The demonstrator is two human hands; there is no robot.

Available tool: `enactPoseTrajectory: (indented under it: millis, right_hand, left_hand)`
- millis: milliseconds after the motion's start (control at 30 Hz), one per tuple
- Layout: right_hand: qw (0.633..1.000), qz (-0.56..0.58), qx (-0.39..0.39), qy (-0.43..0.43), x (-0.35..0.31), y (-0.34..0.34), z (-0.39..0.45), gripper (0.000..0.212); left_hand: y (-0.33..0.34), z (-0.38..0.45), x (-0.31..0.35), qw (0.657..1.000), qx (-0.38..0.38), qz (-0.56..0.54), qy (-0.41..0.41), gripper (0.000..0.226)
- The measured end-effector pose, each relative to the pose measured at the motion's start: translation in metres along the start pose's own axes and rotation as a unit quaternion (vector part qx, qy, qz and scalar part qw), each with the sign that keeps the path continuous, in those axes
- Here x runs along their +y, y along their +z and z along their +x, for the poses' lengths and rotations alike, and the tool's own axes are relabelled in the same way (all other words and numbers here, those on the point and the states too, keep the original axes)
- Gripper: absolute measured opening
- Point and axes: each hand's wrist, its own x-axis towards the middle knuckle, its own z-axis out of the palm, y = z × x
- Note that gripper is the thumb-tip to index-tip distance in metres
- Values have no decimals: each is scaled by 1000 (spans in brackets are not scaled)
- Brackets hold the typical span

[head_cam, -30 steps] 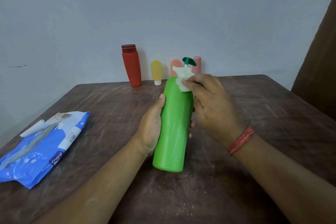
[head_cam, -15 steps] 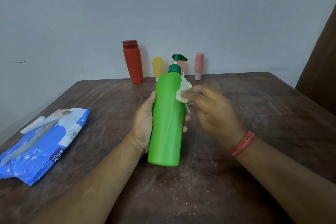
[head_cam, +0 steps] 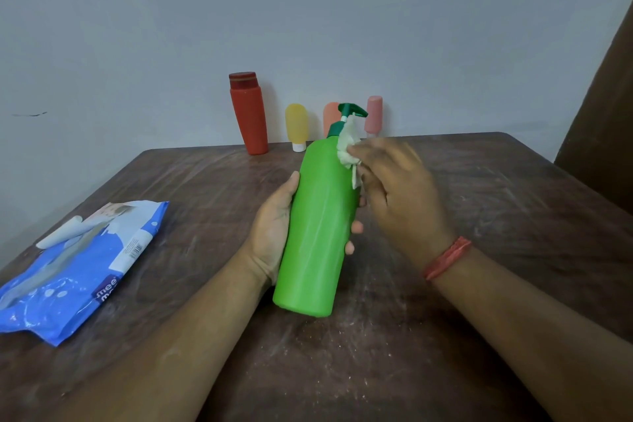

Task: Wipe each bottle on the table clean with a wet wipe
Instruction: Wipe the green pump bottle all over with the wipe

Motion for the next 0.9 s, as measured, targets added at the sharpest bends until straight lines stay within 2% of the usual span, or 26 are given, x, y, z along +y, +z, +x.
enactPoseTrajectory:
  millis: [133, 267, 333, 467, 633, 733, 800, 833, 900]
  right_hand:
    - [993, -16, -74, -94, -5, -2, -17, 28]
    - [999, -28, -8, -21, 2, -1, 1, 20]
    - [1000, -2, -4, -13, -2, -1, -3, 20]
    - [992, -13, -65, -111, -6, -1, -16, 21]
    - [1000, 23, -8, -1, 0, 1, -1, 19]
    - [994, 39, -65, -79, -9, 5, -18, 28]
    - [984, -11, -109, -142, -2, 4, -18, 36]
    - [984, -26, -113, -136, 5, 4, -12, 38]
    - [993, -27, -98, -61, 19, 4, 2, 35]
  left_hand:
    - [-2, 1, 2, 1000, 11, -1, 15, 72]
    - [-2, 2, -1, 1000, -1, -5, 4, 71]
    - [-3, 2, -2, 1000, -2, -7, 2, 71]
    - [-3, 3, 0, 1000, 6, -6, 12, 70]
    - [-3, 3, -1, 1000, 0, -4, 13, 70]
    - [-3, 3, 0, 1000, 9, -8, 21, 71]
    - [-5, 2, 1, 1000, 18, -7, 24, 70]
    - [-5, 2, 1, 1000, 18, -3, 23, 70]
    - [-4, 3, 1, 1000, 9, 0, 12, 71]
